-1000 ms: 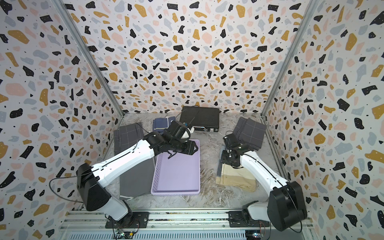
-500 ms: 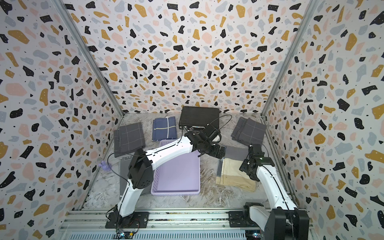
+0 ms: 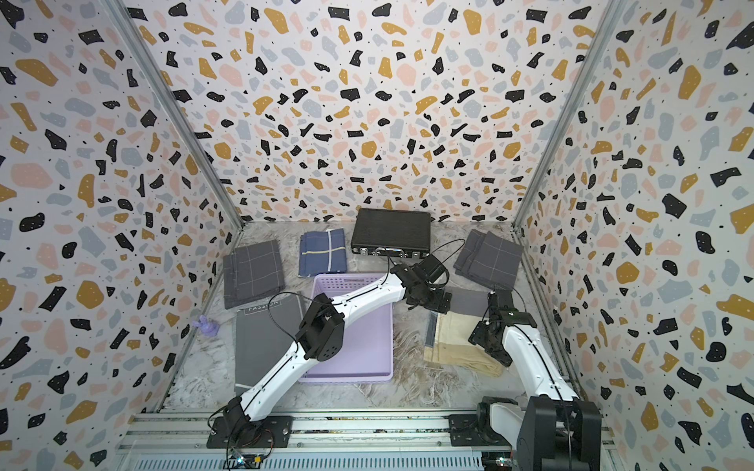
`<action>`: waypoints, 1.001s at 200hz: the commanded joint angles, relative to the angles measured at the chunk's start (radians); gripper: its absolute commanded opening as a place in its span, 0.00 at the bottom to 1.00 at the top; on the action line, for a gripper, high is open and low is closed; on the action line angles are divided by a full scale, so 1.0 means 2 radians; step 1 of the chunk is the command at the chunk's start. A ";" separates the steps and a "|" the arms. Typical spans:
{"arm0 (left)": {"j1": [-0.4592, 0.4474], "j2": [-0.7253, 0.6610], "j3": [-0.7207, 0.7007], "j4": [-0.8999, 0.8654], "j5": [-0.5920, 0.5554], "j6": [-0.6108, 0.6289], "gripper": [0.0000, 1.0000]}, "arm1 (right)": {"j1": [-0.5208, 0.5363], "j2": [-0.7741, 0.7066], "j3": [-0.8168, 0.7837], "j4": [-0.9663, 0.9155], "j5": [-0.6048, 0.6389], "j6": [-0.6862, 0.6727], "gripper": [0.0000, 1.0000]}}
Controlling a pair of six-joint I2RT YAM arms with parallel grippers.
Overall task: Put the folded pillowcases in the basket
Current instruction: Pick up the pillowcase from the center of the board.
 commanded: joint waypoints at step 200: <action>0.023 -0.052 -0.044 0.026 -0.005 0.071 0.00 | -0.037 -0.032 -0.023 0.041 -0.005 -0.015 0.83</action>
